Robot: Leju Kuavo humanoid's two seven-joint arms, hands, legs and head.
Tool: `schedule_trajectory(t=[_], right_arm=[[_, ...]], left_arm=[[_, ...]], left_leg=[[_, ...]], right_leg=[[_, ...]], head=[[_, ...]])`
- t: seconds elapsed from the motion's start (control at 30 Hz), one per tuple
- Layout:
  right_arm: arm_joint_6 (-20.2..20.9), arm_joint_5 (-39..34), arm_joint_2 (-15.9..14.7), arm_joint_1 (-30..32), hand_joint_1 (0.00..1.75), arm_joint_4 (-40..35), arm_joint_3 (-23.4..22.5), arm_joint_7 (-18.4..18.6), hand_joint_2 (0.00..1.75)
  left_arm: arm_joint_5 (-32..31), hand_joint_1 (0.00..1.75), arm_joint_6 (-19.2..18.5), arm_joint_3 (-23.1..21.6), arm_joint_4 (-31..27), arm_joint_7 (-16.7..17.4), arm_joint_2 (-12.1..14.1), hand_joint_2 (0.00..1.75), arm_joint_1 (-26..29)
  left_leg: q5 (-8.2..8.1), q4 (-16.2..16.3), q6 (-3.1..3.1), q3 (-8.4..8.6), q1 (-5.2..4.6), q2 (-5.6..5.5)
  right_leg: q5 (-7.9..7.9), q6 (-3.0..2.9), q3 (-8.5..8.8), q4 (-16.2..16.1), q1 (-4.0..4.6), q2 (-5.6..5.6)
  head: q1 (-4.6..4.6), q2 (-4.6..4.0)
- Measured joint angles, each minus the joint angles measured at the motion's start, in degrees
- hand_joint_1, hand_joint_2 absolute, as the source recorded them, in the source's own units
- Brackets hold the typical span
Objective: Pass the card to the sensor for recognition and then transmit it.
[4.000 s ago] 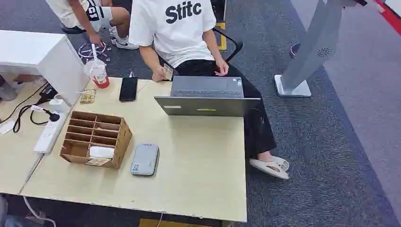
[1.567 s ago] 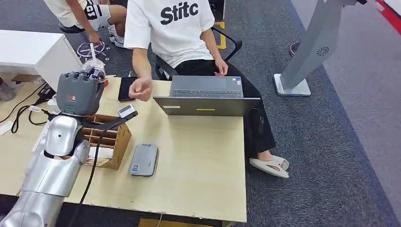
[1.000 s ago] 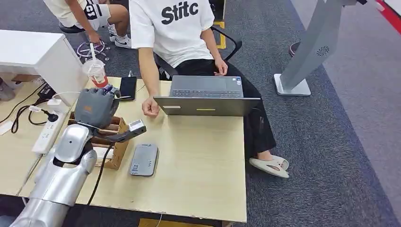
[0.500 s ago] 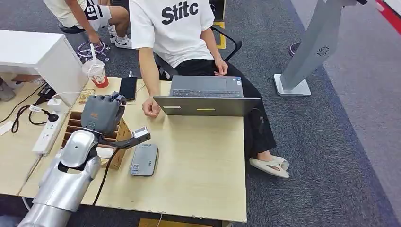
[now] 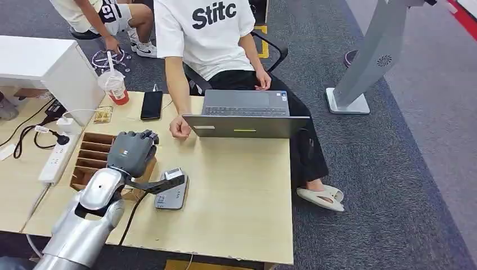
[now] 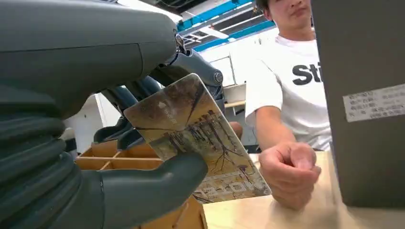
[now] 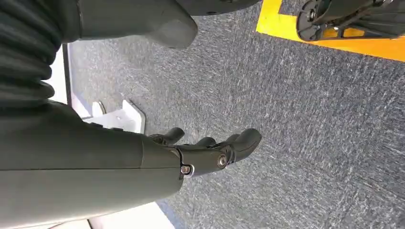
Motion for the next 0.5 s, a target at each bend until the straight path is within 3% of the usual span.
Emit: schedule_trajectory(t=[0.5], right_arm=[[0.0, 1.29, 0.15, -0.02, 0.0, 0.0, -0.15, 0.24, 1.75]], left_arm=[[2.89, 1.75, 1.75, -1.99, 7.61, -1.16, -2.47, 1.75, 2.73]], left_leg=[[0.0, 0.0, 0.0, 0.0, 0.0, -0.01]], right_leg=[[0.0, 0.0, 0.0, 0.0, 0.0, 0.0]], head=[[0.0, 0.0]])
